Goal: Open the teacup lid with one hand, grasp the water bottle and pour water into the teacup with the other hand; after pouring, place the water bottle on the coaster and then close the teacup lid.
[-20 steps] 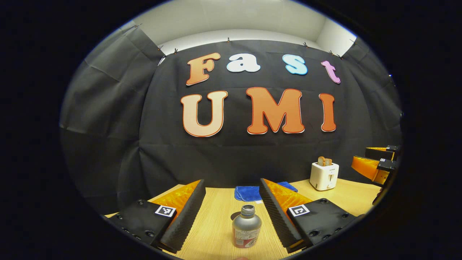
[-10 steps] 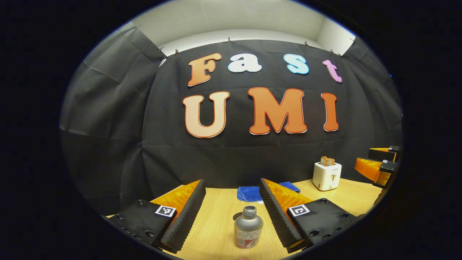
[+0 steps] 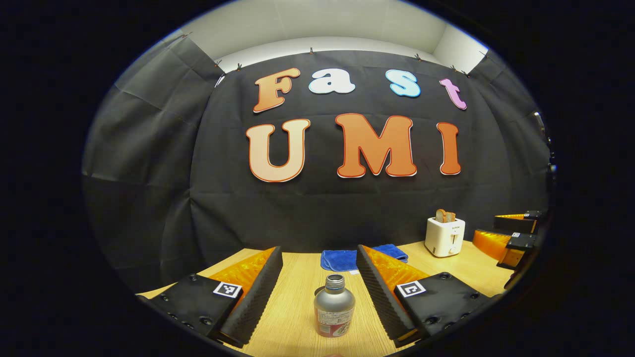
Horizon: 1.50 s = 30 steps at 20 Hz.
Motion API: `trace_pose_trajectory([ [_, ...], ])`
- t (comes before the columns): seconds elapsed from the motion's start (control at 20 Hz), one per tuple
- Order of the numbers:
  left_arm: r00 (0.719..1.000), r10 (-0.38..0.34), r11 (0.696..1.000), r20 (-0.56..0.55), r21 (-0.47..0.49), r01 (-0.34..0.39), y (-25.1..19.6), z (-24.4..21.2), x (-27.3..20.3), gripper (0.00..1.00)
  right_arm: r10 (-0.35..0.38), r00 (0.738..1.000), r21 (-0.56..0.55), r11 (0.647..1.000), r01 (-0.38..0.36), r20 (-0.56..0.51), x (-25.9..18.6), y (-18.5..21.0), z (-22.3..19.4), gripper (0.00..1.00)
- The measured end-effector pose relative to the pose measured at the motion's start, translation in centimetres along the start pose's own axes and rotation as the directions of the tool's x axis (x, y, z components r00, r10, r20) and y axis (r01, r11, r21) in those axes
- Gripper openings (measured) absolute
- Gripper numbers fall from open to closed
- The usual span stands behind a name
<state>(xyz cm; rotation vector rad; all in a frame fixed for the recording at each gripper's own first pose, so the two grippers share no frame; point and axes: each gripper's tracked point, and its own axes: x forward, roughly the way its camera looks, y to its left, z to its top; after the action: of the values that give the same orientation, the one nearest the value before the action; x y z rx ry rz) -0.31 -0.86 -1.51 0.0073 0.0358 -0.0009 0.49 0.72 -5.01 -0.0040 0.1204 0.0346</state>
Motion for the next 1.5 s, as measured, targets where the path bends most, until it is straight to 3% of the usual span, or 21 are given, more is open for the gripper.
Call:
trace_pose_trajectory([
  [0.35, 1.000, 0.012, 1.000, -0.020, -0.008, -0.012, 0.6, -1.4, 0.2, 0.96, 0.034, 0.994, -0.009, 0.999, -0.036, -0.105, 1.5, 1.6, -4.3, 0.99],
  [0.85, 0.998, 0.025, 1.000, -0.055, 0.011, -0.024, 1.1, -3.2, 0.3, 0.96, 0.061, 0.962, 0.009, 0.998, -0.061, -0.265, 3.4, 2.4, -11.4, 0.96],
  [1.05, 0.997, 0.032, 0.999, -0.067, 0.018, -0.031, 1.4, -3.9, 0.4, 0.96, 0.074, 0.944, 0.005, 0.997, -0.076, -0.323, 3.9, 2.5, -13.2, 0.85],
  [1.25, 0.996, 0.041, 0.999, -0.082, 0.016, -0.040, 1.9, -4.7, 0.5, 0.98, 0.077, 0.924, -0.008, 0.996, -0.087, -0.375, 4.2, 2.9, -14.9, 0.67],
  [1.45, 0.993, 0.043, 0.999, -0.106, 0.012, -0.042, 2.2, -5.7, 0.9, 0.98, 0.092, 0.923, -0.011, 0.995, -0.104, -0.373, 4.2, 3.4, -14.8, 0.55],
  [1.5, 0.993, 0.042, 0.999, -0.110, 0.012, -0.041, 2.1, -6.0, 0.9, 0.96, 0.097, 0.922, -0.016, 0.994, -0.111, -0.375, 4.3, 3.5, -14.8, 0.47],
])
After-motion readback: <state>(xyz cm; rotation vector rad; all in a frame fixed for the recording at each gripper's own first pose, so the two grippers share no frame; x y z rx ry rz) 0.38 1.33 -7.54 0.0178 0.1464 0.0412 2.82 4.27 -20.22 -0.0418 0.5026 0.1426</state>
